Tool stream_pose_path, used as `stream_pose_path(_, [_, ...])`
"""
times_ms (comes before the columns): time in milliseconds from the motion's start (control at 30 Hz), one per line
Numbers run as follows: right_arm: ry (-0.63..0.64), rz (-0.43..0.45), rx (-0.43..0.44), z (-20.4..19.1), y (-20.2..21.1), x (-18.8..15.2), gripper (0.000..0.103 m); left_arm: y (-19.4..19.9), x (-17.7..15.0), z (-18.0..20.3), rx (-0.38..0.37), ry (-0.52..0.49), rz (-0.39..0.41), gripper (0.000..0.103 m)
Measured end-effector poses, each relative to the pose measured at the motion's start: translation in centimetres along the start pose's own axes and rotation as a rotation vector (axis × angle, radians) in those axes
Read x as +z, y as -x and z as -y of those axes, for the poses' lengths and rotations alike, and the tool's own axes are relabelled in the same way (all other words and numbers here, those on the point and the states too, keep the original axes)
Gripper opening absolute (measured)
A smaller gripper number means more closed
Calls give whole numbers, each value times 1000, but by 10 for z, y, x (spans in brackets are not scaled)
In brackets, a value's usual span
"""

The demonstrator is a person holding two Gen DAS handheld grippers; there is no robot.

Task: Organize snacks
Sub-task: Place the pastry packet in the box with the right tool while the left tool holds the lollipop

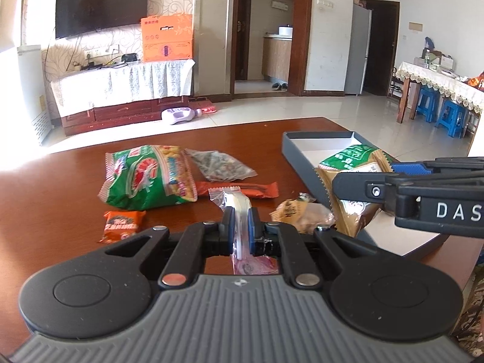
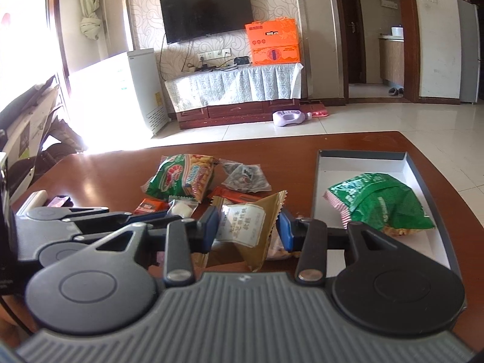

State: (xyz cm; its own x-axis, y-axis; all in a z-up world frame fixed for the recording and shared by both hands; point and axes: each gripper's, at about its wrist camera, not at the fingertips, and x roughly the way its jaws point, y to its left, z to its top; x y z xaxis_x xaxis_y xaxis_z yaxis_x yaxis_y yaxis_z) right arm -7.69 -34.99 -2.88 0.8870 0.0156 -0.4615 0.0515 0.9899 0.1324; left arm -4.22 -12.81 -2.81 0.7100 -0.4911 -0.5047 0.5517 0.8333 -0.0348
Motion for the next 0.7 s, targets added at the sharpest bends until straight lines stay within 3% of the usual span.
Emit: stream_pose_path(700, [-77, 14, -129, 71, 16, -15, 44, -24, 10, 49, -75, -16, -17, 11])
